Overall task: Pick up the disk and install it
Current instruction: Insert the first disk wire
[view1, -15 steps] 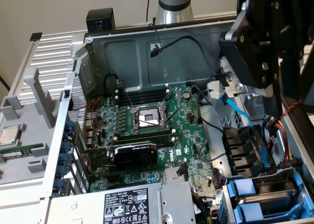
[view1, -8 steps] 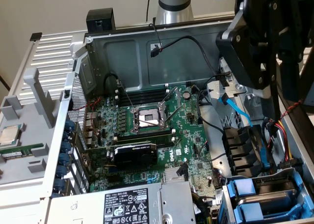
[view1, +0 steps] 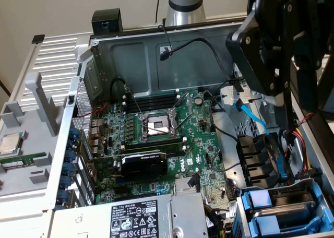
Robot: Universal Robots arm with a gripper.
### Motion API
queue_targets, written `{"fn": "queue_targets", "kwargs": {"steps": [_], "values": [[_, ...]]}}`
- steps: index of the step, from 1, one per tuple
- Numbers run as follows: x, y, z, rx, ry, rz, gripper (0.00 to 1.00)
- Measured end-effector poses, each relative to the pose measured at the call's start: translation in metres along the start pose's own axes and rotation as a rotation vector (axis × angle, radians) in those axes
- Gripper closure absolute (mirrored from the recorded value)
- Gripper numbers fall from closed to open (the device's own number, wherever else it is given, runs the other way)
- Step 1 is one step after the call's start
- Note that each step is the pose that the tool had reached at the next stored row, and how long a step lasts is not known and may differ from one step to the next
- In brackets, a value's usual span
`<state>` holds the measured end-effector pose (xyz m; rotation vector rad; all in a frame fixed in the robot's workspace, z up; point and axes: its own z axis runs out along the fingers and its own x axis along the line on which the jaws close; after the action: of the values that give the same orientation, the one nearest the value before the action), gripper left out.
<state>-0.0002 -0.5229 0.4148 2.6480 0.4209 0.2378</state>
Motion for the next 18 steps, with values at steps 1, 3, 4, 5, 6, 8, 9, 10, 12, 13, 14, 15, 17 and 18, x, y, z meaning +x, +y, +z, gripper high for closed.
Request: {"fn": "queue_targets", "kwargs": {"steps": [1, 3, 4, 5, 6, 8, 9, 10, 12, 13, 14, 15, 17, 18], "values": [[0.0, 0.0, 0.0001, -0.001, -0.0066, 0.013, 0.57], [0.0, 0.0, 0.0, -0.0032, -0.019, 0.038, 0.57], [0.0, 0.0, 0.0, -0.0041, -0.025, 0.05, 0.57], [0.0, 0.0, 0.0, -0.0051, -0.0312, 0.062, 0.57], [0.0, 0.0, 0.0, -0.0058, -0.0361, 0.073, 0.57], [0.0, 0.0, 0.0, -0.0077, -0.0453, 0.095, 0.57], [0.0, 0.0, 0.0, -0.0088, -0.0495, 0.106, 0.57], [0.0, 0.0, 0.0, -0.0101, -0.0539, 0.117, 0.57], [0.0, 0.0, 0.0, -0.0124, -0.0628, 0.139, 0.57], [0.0, 0.0, 0.0, -0.0137, -0.0675, 0.15, 0.57], [0.0, 0.0, -0.0001, -0.015, -0.0727, 0.162, 0.57], [0.0, 0.0, -0.0001, -0.0163, -0.0778, 0.173, 0.57], [0.0001, 0.0, -0.0001, -0.0188, -0.0879, 0.195, 0.57], [0.0, 0.0, 0.0, -0.0201, -0.0931, 0.207, 0.57]]}}
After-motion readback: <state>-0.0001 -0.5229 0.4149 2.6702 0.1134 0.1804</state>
